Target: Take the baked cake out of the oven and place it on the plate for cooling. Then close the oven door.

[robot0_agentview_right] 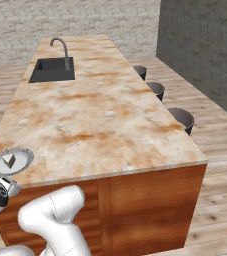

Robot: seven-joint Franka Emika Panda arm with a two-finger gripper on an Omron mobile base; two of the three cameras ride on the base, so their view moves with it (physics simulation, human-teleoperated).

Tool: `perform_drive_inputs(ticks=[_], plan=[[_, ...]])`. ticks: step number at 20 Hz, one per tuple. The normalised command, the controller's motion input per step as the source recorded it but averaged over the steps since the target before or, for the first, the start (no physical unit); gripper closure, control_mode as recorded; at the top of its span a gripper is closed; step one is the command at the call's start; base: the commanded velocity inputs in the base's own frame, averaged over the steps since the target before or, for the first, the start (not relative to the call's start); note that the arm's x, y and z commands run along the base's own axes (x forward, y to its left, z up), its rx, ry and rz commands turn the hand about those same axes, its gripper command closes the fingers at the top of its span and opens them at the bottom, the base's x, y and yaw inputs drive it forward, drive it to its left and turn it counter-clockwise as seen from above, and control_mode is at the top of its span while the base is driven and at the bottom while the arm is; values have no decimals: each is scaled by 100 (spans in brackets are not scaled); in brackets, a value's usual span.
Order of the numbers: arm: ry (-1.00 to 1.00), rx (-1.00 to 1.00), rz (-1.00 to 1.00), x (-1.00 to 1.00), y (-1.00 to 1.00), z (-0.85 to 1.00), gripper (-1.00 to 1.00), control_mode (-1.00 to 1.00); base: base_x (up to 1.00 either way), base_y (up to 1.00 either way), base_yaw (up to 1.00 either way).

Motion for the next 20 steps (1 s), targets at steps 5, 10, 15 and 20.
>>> perform_drive_inputs(ticks=[5,10,15,20], plan=[[0,11,-14,-16,-8,23,-100,-100,0,0,0],[-3,1,-2,-3,0,4,-100,-100,0,0,0],[0,0,0,0,0,0,-100,-100,0,0,0],[0,0,0,0,0,0,-100,-100,0,0,0]])
